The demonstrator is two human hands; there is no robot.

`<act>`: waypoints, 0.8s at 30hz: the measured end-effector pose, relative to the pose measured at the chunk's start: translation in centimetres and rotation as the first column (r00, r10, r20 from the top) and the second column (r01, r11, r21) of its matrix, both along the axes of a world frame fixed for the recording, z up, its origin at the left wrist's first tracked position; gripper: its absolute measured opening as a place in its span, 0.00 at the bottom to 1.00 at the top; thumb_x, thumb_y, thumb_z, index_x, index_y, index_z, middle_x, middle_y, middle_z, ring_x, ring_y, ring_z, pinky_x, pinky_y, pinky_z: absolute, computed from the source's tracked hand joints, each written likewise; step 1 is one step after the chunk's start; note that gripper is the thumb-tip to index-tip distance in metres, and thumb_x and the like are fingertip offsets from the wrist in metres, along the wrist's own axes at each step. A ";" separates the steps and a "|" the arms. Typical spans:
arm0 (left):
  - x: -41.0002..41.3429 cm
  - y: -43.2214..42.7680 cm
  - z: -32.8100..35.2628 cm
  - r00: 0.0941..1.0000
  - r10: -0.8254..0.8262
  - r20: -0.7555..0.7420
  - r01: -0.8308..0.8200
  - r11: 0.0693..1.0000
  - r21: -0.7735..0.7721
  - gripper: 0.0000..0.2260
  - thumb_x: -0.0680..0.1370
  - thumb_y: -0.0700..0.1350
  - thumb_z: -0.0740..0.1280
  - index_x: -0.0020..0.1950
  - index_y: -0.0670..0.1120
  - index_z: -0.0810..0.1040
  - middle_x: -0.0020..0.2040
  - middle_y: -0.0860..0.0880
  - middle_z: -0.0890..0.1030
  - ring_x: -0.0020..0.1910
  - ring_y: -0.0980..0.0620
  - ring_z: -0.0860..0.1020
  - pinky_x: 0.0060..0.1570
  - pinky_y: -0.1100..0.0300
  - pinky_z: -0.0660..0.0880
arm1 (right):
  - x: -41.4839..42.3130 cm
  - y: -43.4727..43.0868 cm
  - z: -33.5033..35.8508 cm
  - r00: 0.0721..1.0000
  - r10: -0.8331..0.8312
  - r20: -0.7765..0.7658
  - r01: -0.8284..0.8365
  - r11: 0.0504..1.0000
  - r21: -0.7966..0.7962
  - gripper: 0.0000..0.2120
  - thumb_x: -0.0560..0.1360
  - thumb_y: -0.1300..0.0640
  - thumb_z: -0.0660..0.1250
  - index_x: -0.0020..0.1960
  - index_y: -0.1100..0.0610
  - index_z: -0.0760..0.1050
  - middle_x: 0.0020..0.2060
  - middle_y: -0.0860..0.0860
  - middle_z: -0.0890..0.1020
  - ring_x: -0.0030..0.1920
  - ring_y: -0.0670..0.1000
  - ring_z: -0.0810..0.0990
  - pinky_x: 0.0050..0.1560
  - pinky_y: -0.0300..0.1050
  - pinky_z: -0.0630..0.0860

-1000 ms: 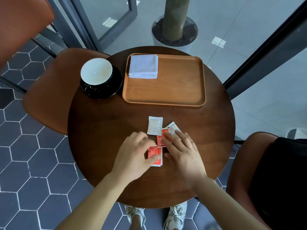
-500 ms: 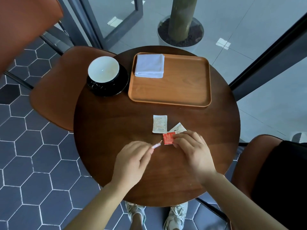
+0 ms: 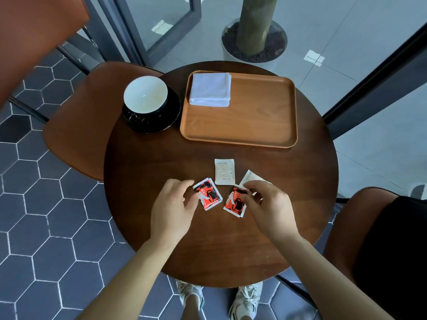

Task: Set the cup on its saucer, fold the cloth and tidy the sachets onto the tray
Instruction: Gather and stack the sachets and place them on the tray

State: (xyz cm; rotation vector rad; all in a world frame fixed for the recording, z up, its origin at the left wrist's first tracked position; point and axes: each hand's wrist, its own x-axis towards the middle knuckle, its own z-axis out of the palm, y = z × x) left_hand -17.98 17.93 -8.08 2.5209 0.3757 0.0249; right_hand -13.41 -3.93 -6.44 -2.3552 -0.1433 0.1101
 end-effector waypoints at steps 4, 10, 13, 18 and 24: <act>-0.1 -0.6 -0.2 0.995 -0.086 -0.049 0.091 0.990 0.109 0.21 0.73 0.54 0.75 0.63 0.48 0.79 0.52 0.50 0.76 0.46 0.51 0.77 0.35 0.57 0.77 | -0.7 0.0 -0.3 1.000 0.010 0.000 -0.010 1.000 -0.001 0.12 0.70 0.65 0.76 0.52 0.54 0.84 0.39 0.41 0.83 0.37 0.43 0.80 0.40 0.31 0.74; -0.3 -0.6 0.0 0.987 -0.151 -0.048 0.156 0.976 0.150 0.21 0.72 0.50 0.77 0.62 0.47 0.80 0.53 0.48 0.77 0.50 0.49 0.78 0.36 0.58 0.77 | -0.5 0.4 -0.2 0.910 -0.116 -0.398 0.224 0.945 0.237 0.16 0.74 0.64 0.71 0.53 0.44 0.80 0.37 0.43 0.83 0.31 0.47 0.85 0.38 0.40 0.80; -0.8 -0.2 0.0 0.981 -0.188 -0.046 0.192 0.973 0.126 0.21 0.73 0.46 0.76 0.65 0.45 0.79 0.55 0.47 0.78 0.53 0.48 0.78 0.42 0.56 0.79 | -1.0 0.7 -0.1 0.900 -0.108 -0.422 0.238 0.933 0.269 0.15 0.75 0.65 0.70 0.51 0.45 0.80 0.39 0.45 0.84 0.32 0.49 0.85 0.38 0.43 0.81; -1.1 -0.2 0.3 0.992 -0.124 0.009 0.125 0.990 -0.067 0.20 0.74 0.41 0.75 0.67 0.44 0.79 0.57 0.47 0.80 0.51 0.50 0.79 0.48 0.55 0.82 | -1.0 1.6 -0.3 0.909 -0.137 -0.393 0.253 0.931 0.262 0.13 0.75 0.64 0.69 0.52 0.47 0.80 0.38 0.43 0.83 0.31 0.50 0.83 0.37 0.47 0.82; -1.8 -0.3 0.6 0.997 0.076 0.007 -0.070 0.952 -0.298 0.18 0.76 0.36 0.71 0.66 0.45 0.79 0.53 0.52 0.81 0.48 0.57 0.81 0.47 0.72 0.77 | -0.1 4.9 -0.3 0.926 -0.033 -0.375 0.088 0.988 0.130 0.14 0.76 0.59 0.70 0.60 0.48 0.76 0.42 0.43 0.83 0.41 0.46 0.84 0.40 0.38 0.75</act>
